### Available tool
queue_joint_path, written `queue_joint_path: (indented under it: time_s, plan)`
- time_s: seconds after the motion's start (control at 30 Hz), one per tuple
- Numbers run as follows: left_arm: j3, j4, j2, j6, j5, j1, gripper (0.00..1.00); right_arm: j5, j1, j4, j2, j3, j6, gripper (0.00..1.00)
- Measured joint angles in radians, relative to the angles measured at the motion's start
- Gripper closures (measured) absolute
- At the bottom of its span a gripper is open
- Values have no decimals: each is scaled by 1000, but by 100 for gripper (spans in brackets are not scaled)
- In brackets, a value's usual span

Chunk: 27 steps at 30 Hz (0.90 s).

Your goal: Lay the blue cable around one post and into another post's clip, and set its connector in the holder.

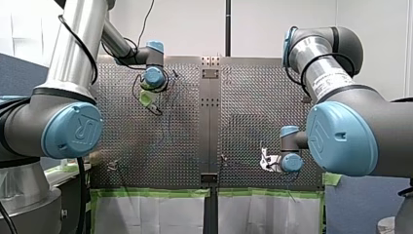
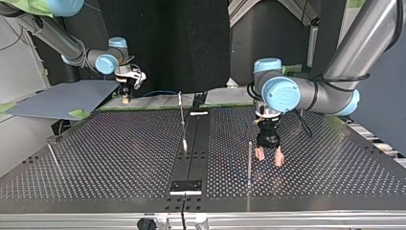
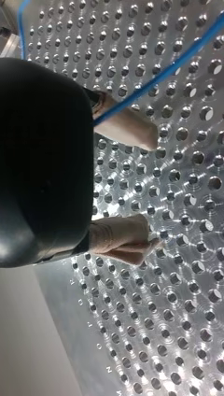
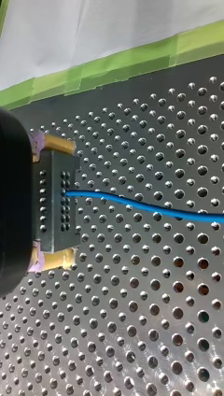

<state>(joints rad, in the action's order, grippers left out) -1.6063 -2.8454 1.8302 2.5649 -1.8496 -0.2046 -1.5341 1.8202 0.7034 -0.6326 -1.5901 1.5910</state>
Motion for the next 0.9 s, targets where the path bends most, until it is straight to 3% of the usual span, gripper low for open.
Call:
queue_joint_path:
  time_s: [0.2, 0.37, 0.5, 0.6, 0.73, 0.9]
  plan:
    - [7, -3, 2, -2, 0, 1, 0, -8, -1, -5, -1, 0, -5, 87]
    - [7, -3, 2, -6, -1, 2, 0, -43, 0, -37, -27, -1, -27, 87]
    - [8, -3, 2, -10, -1, 2, 0, -66, 6, -68, -60, -16, -35, 87]
    - [8, -3, 2, -12, -1, 1, 0, -74, 9, -83, -89, -39, -25, 87]
    - [7, -1, 3, -15, 0, 1, 0, -79, 16, -116, -131, -54, 7, 87]
    - [8, 0, 3, -17, -2, 3, 0, -69, 23, -164, -181, -56, 30, 87]
